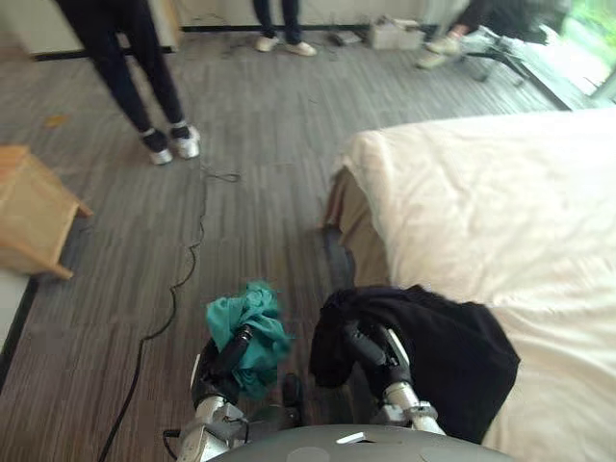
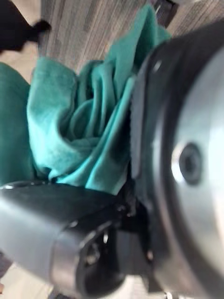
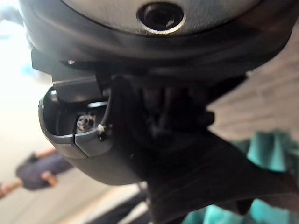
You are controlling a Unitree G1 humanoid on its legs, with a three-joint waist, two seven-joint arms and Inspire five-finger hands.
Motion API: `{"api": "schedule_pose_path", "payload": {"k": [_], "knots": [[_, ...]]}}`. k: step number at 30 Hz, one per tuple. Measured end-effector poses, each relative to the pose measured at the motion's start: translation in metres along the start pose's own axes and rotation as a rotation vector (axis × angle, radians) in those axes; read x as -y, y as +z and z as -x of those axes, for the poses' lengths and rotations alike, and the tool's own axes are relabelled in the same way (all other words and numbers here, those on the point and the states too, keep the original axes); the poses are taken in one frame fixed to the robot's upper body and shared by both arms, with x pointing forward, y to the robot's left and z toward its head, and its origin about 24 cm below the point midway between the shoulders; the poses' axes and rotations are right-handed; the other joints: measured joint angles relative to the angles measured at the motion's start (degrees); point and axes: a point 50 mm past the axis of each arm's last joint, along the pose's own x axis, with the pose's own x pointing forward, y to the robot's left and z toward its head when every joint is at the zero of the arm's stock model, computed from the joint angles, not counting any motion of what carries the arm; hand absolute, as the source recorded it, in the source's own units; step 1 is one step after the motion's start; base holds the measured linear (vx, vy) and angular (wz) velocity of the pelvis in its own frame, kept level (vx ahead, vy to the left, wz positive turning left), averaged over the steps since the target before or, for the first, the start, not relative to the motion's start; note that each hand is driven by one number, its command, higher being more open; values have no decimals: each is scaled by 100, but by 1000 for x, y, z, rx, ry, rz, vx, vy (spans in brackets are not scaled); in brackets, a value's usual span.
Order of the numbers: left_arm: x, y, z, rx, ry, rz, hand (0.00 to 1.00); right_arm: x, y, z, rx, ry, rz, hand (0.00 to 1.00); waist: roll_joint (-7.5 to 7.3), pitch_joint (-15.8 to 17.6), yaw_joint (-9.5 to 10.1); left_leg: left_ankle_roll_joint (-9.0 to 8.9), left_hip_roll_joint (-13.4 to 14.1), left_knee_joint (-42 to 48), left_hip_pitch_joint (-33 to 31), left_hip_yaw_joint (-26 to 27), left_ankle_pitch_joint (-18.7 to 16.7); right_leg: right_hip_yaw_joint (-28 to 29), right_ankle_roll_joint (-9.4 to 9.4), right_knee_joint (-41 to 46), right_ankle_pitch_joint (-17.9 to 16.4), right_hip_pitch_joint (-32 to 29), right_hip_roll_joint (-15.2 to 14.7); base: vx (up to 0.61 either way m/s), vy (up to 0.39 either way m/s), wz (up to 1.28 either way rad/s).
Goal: Tidy up the quilt and then pick up the clothes from the bed and put them into the laundry hamper
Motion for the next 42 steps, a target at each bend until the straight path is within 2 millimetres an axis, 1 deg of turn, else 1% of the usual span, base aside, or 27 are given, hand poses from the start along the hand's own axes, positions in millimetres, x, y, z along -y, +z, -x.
{"api": "schedule_pose_path", "payload": {"k": [1, 2, 3, 6, 8, 9, 16, 22, 23, 24, 25, 26, 27, 28, 29, 30, 32, 33, 34, 35, 36, 37, 38, 39, 40, 41, 42], "knots": [[1, -1, -1, -9, -9, -16, 0, 2, -1, 1, -4, -4, 3, 0, -97, 8, -17, 7, -130, 0, 4, -55, 4, 327, -2, -233, 1, -28, -3, 53, 1, 123], [2, -2, -1, -17, -10, -24, 0, 4, -2, 1, -12, -12, 5, 0, -292, 27, -6, 11, -328, 0, 6, -65, 9, 643, 94, -427, 71, -106, -92, 52, -1, 113], [3, -8, -1, -51, 0, -27, 0, 9, -3, -2, -20, -25, 4, 0, -259, 15, -29, 23, -389, -1, 11, -112, 18, 573, 147, -420, 97, -63, -154, 67, -7, 78], [10, -20, 3, -110, -14, -27, 0, 21, 0, -7, -29, -39, 22, 0, -137, 20, 6, 22, -368, -1, -11, -63, 18, 415, 272, -755, 160, 128, -154, 96, -30, 27], [11, -22, 3, -134, -18, -30, 0, 20, 1, -9, -26, -34, 19, 0, -169, 8, -8, 19, -369, -1, 20, -2, 21, 424, 309, -850, 214, 210, -167, 90, -34, -1], [17, -29, 6, -177, -44, -38, 0, 15, -5, -14, -67, 6, -12, 0, -166, -171, -38, -93, -342, -16, 319, 194, -63, 450, 408, -1279, 501, 709, -165, 70, -27, -4], [16, -30, 6, -179, -44, -38, 0, 16, -7, -12, -73, 0, -13, 0, -166, -171, -39, -93, -344, -15, 320, 193, -63, 444, 407, -1284, 500, 709, -168, 0, 0, 0], [15, -35, 6, -245, -58, -47, 0, 32, -15, -3, -126, -59, -26, 0, -161, -169, -30, -96, -355, 14, 330, 143, -81, 354, 397, -1259, 476, 703, -186, -1, -5, 6], [14, -35, 5, -262, -66, -59, 0, 37, -14, -2, -134, -64, -20, 0, -160, -144, -40, -118, -364, 407, 90, 148, -280, 251, 377, -1144, 405, 654, -209, -18, -69, 14], [17, -33, 1, -266, -83, -68, 0, 44, -11, -1, -131, -68, -9, 0, -112, -74, -40, -176, -325, 1006, -193, 165, -580, 156, 333, -1043, 373, 610, -194, -29, -75, 14], [20, -31, -3, -262, -99, -72, 0, 49, -9, 1, -131, -72, 2, 0, -52, -8, -26, -282, -262, 1433, -383, 202, -818, 76, 290, -973, 346, 607, -180, -38, -57, -1], [22, -31, -5, -262, -114, -70, 0, 59, -5, 4, -138, -74, 34, 0, 109, 95, -3, -409, -122, 2149, -671, 277, -1190, -79, 233, -889, 221, 637, -140, -25, -21, -12], [22, -31, -8, -266, -116, -74, 0, 67, -2, 7, -149, -76, 60, 0, 238, 199, -9, -488, -13, 2700, -822, 386, -1302, -143, 204, -805, 54, 704, -130, -24, -9, -5], [22, -30, -11, -268, -118, -79, 0, 69, -2, 8, -151, -81, 60, 0, 258, 264, -47, -517, 27, 2922, -871, 479, -1283, -167, 147, -770, -23, 718, -153, -55, 20, 18], [22, -28, -13, -265, -121, -80, 0, 74, -4, 13, -155, -103, 53, 0, 261, 321, -67, -602, 85, 3347, -1016, 631, -1233, -206, 120, -759, -100, 842, -217, -44, 16, 25], [24, -24, -15, -242, -139, -74, 0, 78, -6, 19, -162, -126, 46, 0, 211, 396, -18, -839, 138, 3677, -1155, 814, -1291, -211, 126, -750, -150, 992, -288, -17, 4, 16], [23, -23, -15, -241, -149, -71, 0, 80, -5, 20, -162, -136, 48, 0, 256, 419, -26, -696, 306, 3561, -1211, 1075, -1587, -243, 157, -774, -213, 1157, -313, 78, 0, 4], [23, -24, -14, -240, -148, -72, 0, 80, -6, 21, -165, -136, 47, 0, 243, 423, -11, -702, 384, 3267, -1228, 1174, -1588, -258, 181, -808, -280, 1307, -347, 123, 39, 7], [23, -24, -14, -241, -147, -72, 0, 80, -6, 23, -164, -135, 46, 0, 240, 424, -6, -701, 418, 3089, -1246, 1185, -1532, -260, 199, -828, -327, 1394, -362, 185, 95, 5], [24, -22, -15, -231, -153, -71, 0, 79, -6, 25, -164, -125, 46, 0, 241, 424, -3, -773, 536, 2888, -1375, 1171, -1364, -297, 240, -888, -434, 1542, -375, 187, 119, 2], [25, -20, -15, -222, -156, -69, 0, 79, -6, 25, -165, -117, 47, 0, 241, 424, 5, -795, 619, 2872, -1469, 1170, -1278, -300, 250, -904, -503, 1585, -382, 332, 262, -13], [26, -17, -15, -207, -164, -69, 0, 81, -7, 27, -172, -110, 52, 0, 192, 419, 84, -731, 744, 3191, -1602, 1297, -1021, -229, 267, -994, -684, 1787, -465, 425, 325, -28], [25, -16, -13, -204, -169, -75, 0, 81, -7, 28, -175, -106, 53, 0, 123, 408, 165, -394, 696, 3468, -1628, 1411, -1237, -171, 184, -1099, -770, 1900, -573, 467, 334, -35], [26, -16, -12, -203, -177, -75, 0, 81, -7, 28, -176, -101, 53, 0, 54, 362, 229, -295, 644, 3604, -1637, 1495, -1460, -142, 103, -1196, -811, 1946, -659, 624, 261, -24], [23, -10, -12, -184, -172, -77, 0, 80, -6, 27, -173, -95, 53, 0, -97, 252, 263, 66, 365, 3649, -1621, 1633, -1840, 122, 494, -493, -440, 1750, -827, 563, 170, -6], [22, -10, -13, -183, -169, -79, 0, 80, -6, 27, -172, -92, 52, 0, -157, 260, 252, 114, 308, 3628, -1613, 1633, -1880, 139, 638, -247, -354, 1643, -860, 571, 158, 9], [20, -9, -13, -181, -161, -83, 0, 78, -6, 26, -168, -79, 51, 0, -170, 230, 262, 233, 175, 3564, -1518, 1642, -1910, 167, 928, 532, -183, 1269, -1036, 437, 148, 23]]}}
